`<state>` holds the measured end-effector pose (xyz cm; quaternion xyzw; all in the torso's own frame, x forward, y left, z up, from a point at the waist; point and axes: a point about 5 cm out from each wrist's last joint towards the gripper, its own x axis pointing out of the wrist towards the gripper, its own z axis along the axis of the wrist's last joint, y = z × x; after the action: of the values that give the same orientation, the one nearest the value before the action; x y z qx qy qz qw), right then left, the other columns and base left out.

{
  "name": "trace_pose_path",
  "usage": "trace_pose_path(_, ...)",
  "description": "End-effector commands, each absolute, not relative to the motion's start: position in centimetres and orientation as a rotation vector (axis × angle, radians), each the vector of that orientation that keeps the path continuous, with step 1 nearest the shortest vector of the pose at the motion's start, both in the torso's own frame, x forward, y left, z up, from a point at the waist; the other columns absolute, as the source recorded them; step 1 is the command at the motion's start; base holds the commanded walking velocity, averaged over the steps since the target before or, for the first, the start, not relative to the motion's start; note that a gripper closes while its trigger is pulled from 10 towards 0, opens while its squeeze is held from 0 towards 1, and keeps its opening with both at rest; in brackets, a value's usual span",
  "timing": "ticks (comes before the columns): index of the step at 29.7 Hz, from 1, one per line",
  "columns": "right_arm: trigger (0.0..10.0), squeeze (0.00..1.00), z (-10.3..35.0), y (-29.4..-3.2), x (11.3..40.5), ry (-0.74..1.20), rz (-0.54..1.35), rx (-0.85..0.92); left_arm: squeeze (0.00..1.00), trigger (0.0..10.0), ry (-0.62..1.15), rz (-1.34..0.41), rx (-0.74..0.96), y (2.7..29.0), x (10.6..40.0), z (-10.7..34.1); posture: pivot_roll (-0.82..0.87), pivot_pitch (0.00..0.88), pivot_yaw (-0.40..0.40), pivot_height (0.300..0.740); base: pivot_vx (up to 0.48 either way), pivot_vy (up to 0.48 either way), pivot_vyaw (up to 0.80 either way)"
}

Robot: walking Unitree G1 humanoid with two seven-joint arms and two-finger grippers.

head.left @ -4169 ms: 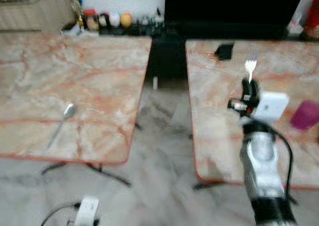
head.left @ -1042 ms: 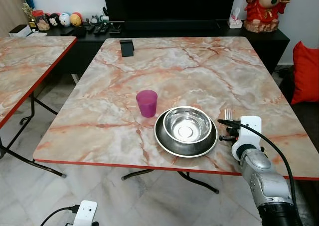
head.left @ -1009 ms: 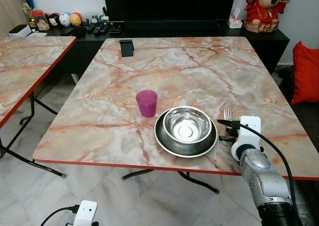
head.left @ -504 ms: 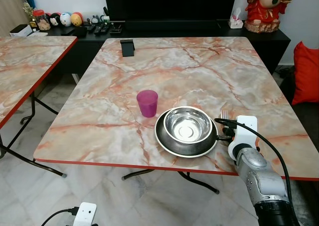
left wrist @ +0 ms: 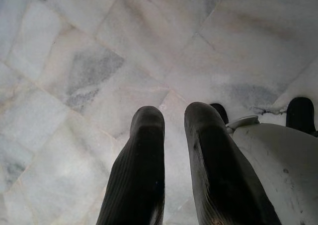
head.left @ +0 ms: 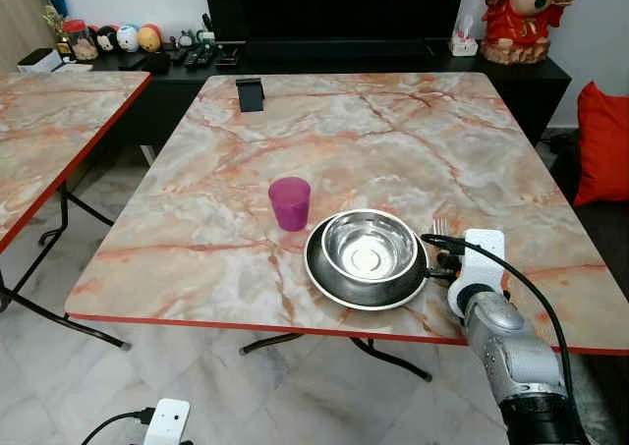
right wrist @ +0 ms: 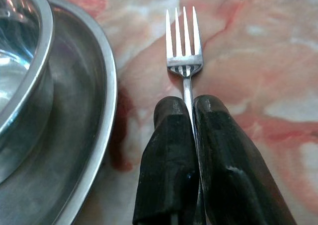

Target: Setting the table

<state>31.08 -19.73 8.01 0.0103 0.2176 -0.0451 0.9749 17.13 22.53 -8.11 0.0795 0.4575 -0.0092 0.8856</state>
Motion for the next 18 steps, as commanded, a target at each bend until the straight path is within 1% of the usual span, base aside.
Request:
trace_pose_path(1,10.0,0.00,8.03,-19.63,31.23,0.434,-0.092,0.029,0.00,10.0,0.988,-0.014,0.178,22.87,16.39,-8.42,0.03,0.000,0.022,0.740,0.000,0.000,0.00)
trace_pose_path(18,10.0,0.00,7.72,-19.45,31.44,0.430,-0.088,0.039,0.00,10.0,0.981,-0.019,0.178,22.55,16.71,-8.36,0.03,0.000,0.020,0.740,0.000,0.000,0.00)
